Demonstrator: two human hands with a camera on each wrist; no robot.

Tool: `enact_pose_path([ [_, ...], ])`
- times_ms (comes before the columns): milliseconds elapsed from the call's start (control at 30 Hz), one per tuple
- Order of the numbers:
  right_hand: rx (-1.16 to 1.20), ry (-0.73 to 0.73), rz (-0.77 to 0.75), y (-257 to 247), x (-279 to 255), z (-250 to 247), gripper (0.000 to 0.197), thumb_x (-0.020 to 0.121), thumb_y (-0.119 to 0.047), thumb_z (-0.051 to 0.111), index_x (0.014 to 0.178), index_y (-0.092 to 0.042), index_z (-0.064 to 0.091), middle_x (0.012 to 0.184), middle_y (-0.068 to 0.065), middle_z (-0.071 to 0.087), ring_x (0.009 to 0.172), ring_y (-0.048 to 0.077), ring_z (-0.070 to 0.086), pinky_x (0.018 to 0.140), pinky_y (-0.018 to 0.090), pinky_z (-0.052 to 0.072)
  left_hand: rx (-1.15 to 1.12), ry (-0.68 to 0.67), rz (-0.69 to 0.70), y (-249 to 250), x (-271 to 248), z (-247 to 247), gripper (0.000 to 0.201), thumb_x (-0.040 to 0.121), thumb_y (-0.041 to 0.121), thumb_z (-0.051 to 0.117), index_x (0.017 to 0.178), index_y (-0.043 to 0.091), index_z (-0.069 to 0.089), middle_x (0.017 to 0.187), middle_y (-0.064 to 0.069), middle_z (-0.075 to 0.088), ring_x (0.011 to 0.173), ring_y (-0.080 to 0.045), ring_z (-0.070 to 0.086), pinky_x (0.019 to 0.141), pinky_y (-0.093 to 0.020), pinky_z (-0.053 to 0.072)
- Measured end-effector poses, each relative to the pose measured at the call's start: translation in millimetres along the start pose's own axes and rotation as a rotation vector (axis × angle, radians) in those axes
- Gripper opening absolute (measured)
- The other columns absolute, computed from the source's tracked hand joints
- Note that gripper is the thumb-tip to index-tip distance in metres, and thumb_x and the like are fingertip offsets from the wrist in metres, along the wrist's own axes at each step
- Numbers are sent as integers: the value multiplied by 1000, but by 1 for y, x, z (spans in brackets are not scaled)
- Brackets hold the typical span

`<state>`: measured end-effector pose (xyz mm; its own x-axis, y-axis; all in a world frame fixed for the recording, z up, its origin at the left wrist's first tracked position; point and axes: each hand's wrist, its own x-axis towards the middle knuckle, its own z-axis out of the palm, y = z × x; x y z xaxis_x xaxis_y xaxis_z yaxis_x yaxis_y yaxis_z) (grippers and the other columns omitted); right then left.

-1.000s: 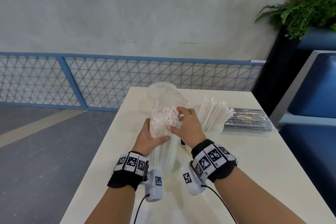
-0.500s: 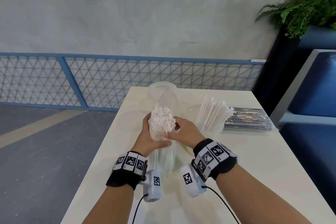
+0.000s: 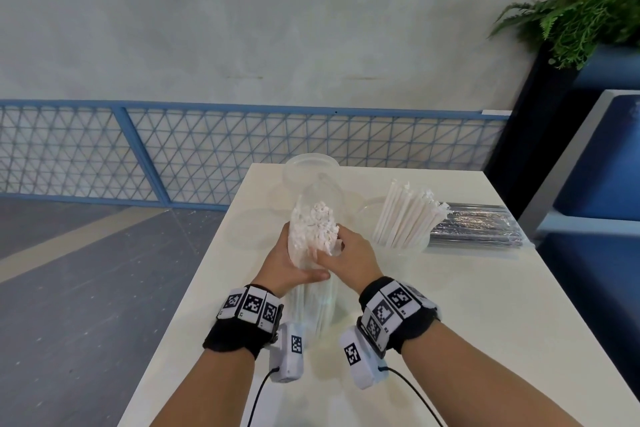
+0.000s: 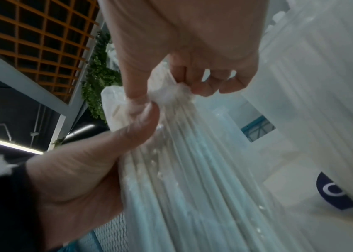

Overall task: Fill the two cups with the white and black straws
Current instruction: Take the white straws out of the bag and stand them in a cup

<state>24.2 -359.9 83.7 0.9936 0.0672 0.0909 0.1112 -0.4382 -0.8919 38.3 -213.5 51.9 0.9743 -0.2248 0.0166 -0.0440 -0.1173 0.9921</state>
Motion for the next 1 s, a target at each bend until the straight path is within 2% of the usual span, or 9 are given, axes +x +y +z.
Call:
enact_pose_path([
  [100,22,-30,-7,-2,1,-6,30,78,-31,71,100,-12,65,95,6,70,86,20,63,76,29,49,49,4,13,-1,0,2,98,44,20,89,126,33,39,126,8,57,116,-2,54,91,-21,46],
  [233,64,85,15,6,4,6,34,59,-58,58,80,-31,57,82,11,64,85,29,60,72,34,49,4,71,16,1,0,5,82,54,0,86,116,34,45,116,10,60,104,8,58,79,-10,47],
  [367,90,163,18,-2,13,-2,26,76,-41,69,89,-19,62,79,4,58,94,29,59,87,44,49,-20,131,-11,-2,2,1,87,49,21,90,124,28,47,121,6,61,115,-7,56,94,-27,46],
  [433,121,183,7,-8,18,-7,27,76,-42,68,90,-20,63,90,11,61,94,26,59,89,45,49,-38,135,-25,-2,2,-1,90,49,25,89,128,23,46,123,4,61,117,-10,55,100,-34,45],
  [600,218,214,-25,-21,31,-20,30,75,-48,67,98,-30,57,109,11,63,103,22,60,95,43,48,-24,114,-37,2,2,1,92,47,37,88,129,22,48,122,3,63,117,-11,56,104,-41,43],
  [800,464,175,-62,-30,30,-37,37,77,-33,72,110,-18,61,109,2,69,104,15,64,95,38,50,-21,125,-44,2,3,3,91,44,38,89,125,22,51,119,2,65,114,-12,58,103,-41,44],
  [867,481,86,-50,-25,25,-37,38,74,-30,75,109,-22,62,106,-1,70,102,13,66,92,37,52,-15,135,-35,1,3,3,83,48,31,89,122,25,52,117,4,65,112,-10,59,101,-37,45],
  [933,409,17,-33,-18,18,-34,37,73,-21,78,105,-25,60,101,-7,69,97,8,66,85,27,53,-24,128,-26,2,3,4,76,54,20,87,121,26,52,117,4,65,112,-10,59,99,-33,46],
  [1000,357,45,-30,-11,13,-27,43,71,-17,79,107,-24,57,98,-9,67,94,5,64,80,20,52,-30,122,-17,2,3,5,74,58,14,86,122,25,51,117,4,64,113,-11,58,95,-27,47],
])
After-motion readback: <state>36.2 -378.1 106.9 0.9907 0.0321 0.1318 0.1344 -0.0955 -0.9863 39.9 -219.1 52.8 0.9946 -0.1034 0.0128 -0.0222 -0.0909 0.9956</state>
